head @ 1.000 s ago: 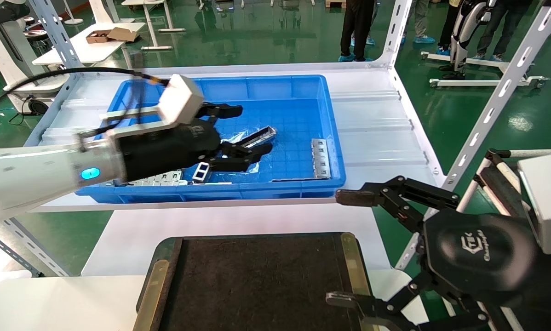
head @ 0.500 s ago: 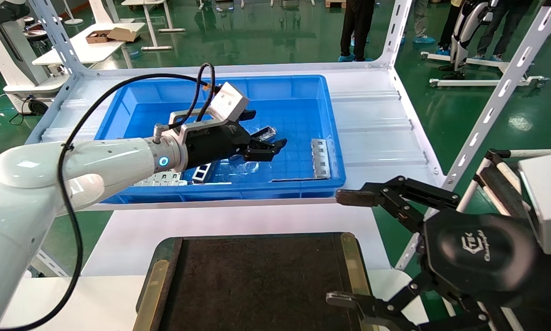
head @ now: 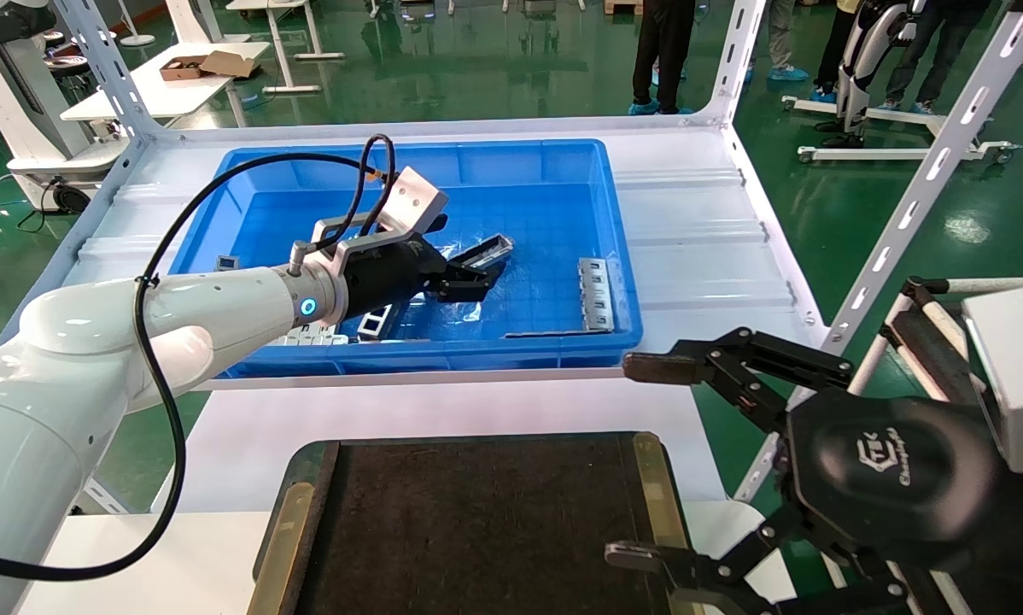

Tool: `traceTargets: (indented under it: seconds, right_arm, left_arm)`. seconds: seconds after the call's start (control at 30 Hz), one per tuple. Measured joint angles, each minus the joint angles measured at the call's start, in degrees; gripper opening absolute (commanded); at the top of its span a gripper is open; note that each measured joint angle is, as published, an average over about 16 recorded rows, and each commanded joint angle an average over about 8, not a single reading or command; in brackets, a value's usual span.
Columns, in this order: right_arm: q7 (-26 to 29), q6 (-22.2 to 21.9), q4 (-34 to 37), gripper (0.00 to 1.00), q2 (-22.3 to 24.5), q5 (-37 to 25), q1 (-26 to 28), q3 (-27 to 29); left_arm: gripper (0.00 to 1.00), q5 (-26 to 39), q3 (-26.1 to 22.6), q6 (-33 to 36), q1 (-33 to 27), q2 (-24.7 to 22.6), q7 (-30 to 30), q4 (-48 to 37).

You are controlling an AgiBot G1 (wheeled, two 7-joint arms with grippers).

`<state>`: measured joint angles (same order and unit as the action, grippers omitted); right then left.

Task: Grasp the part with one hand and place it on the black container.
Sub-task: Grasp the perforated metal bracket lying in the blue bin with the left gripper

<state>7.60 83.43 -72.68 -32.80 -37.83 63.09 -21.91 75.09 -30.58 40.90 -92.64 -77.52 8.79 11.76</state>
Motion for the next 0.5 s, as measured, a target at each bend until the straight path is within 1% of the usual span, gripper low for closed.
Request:
traceTargets:
  seconds: [0.5]
  right_arm:
    - [0.0,0.0,0.0,0.00,0.0,0.0,0.0,0.0]
  left_arm:
    - [0.00,-1.9,-1.5,-0.7,-0.2,0.0,0.7,-2.9]
